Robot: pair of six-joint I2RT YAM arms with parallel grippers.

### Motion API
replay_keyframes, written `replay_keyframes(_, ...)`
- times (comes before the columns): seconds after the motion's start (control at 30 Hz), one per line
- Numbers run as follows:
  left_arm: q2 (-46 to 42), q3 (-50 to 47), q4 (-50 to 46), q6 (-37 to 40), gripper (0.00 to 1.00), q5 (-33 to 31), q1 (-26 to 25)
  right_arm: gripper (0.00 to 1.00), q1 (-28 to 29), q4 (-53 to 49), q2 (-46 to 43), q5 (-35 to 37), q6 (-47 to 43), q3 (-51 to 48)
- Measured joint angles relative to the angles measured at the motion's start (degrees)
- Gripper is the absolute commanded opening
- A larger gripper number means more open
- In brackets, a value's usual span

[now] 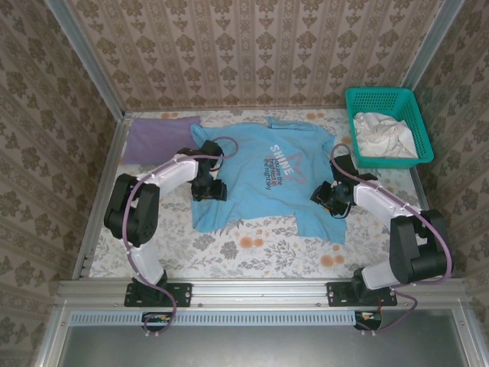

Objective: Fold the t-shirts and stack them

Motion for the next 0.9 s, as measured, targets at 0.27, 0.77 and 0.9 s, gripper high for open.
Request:
replay_keyframes(0.27,-0.66,-3.15,-1.62,0.46,0.41,-2.64,-0.59,0.43,0.0,0.26,0.94,-0.04,-0.04,0.0)
replay_keyframes(0.77,-4.33,-9.14,-1.84,1.11,0.09,-4.11,0.48,0.28,0.0,1.95,3.06,-0.24,0.02,-0.57)
replay_keyframes(0.9,-6.32,-11.98,-0.79,0.55,0.04,-3.89,3.54,0.2,0.0,2.19,4.48,-0.24,0.26,-1.16)
